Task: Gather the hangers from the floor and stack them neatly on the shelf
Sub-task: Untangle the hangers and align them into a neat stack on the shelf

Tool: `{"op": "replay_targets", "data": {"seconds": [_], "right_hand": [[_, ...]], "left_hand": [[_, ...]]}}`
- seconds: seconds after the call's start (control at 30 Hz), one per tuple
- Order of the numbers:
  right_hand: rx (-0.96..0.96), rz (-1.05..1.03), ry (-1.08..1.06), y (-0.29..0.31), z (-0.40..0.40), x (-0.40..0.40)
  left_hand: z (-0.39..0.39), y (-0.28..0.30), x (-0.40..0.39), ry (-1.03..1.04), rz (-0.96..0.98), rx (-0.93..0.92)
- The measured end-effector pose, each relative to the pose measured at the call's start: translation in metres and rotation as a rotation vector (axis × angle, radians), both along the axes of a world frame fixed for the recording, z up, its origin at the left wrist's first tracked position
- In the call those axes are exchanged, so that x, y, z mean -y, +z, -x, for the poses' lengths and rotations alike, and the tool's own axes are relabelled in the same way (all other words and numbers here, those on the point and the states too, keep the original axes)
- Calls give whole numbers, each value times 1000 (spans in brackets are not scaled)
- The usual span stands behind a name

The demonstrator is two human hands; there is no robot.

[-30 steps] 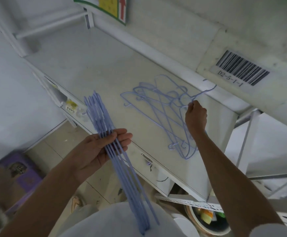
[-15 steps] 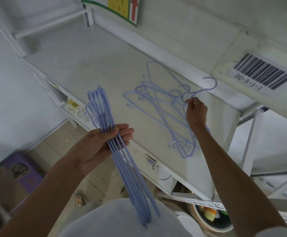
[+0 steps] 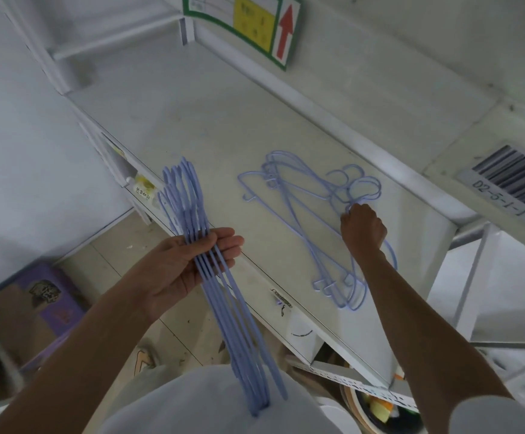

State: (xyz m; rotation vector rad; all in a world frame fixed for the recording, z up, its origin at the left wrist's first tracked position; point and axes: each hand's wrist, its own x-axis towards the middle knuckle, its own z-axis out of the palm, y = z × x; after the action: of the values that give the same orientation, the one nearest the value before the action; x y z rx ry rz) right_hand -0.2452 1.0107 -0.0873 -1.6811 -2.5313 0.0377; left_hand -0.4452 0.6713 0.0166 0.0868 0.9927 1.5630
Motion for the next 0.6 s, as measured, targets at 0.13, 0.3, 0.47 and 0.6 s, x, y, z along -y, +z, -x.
{"op": "replay_targets", "data": {"seconds": [0.13, 0.3, 0.47, 0.6], "right_hand": [[-398, 162, -123, 28, 12, 25], [-946, 797, -7, 75, 55, 104], [-979, 890, 171, 102, 105, 212], [-896, 800, 245, 96, 147, 293]], "left_hand": [[20, -1, 5, -25, -38, 4], [50, 1, 18, -17, -49, -19], [81, 3, 44, -81, -27, -141], [107, -2, 64, -115, 43, -294]]}}
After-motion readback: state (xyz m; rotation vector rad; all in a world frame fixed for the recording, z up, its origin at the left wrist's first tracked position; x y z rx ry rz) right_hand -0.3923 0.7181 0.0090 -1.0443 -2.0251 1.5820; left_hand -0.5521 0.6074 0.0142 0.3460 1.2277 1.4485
